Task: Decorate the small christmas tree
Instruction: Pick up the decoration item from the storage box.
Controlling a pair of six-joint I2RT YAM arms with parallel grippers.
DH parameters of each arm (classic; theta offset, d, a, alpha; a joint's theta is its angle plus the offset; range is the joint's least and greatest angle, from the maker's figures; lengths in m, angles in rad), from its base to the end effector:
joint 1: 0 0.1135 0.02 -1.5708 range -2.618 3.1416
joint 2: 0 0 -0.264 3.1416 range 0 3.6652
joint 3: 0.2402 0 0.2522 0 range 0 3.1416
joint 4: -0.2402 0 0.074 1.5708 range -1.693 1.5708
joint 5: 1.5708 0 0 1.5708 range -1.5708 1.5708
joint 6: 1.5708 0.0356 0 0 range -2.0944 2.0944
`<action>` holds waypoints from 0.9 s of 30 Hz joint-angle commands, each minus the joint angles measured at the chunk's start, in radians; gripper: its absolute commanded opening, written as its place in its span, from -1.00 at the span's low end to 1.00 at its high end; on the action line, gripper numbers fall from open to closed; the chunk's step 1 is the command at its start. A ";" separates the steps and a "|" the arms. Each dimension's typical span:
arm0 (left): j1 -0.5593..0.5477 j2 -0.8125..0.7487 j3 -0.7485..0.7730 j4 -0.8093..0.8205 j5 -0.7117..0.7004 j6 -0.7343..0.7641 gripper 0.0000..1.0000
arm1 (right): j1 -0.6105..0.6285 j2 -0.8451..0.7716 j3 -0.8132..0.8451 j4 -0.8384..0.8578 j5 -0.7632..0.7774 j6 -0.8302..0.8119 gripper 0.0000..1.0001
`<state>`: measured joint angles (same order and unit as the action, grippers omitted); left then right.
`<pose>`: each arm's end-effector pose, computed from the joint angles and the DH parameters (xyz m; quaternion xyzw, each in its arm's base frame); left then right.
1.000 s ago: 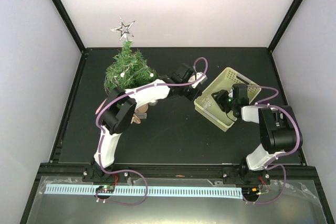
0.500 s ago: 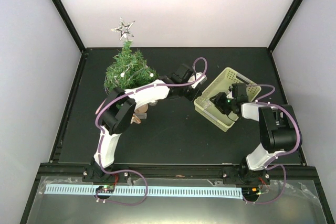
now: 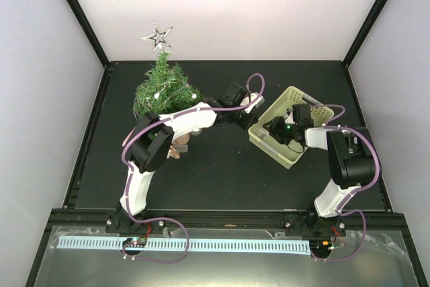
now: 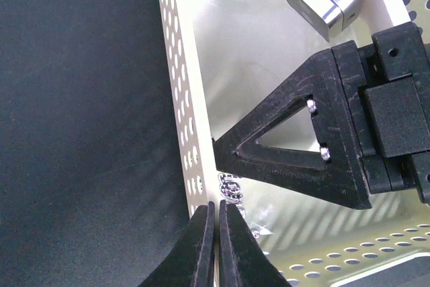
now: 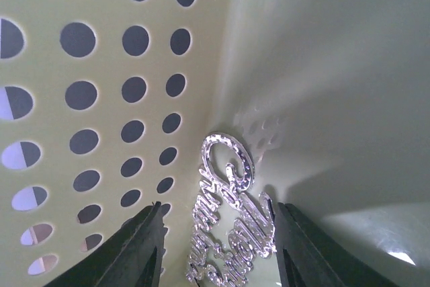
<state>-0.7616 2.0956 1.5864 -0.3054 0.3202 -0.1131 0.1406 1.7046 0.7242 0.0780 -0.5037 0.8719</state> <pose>0.3320 -0.3320 0.1965 0.3481 0.8509 -0.2886 0.2674 0.3012 0.0600 0.1225 0.2508 0.8836 0.3599 0.1637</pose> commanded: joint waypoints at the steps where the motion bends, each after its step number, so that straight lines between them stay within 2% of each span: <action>1: -0.018 -0.004 -0.035 -0.053 0.026 -0.012 -0.96 | 0.020 0.026 -0.056 0.032 -0.036 0.040 -0.05; 10: -0.018 -0.010 -0.044 -0.057 0.018 -0.014 -0.95 | 0.021 -0.020 -0.097 0.236 -0.140 0.129 -0.05; 20: -0.018 -0.025 -0.053 -0.060 0.011 -0.012 -0.96 | 0.017 -0.067 -0.099 0.196 -0.125 0.074 -0.06; 27: -0.018 -0.028 -0.060 -0.058 0.011 -0.014 -0.95 | 0.017 -0.072 -0.120 0.234 -0.158 0.080 -0.08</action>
<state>-0.7612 2.0739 1.5574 -0.3050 0.3126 -0.1249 0.1394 1.6535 0.6235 0.2749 -0.5808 0.9554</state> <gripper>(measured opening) 0.026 0.464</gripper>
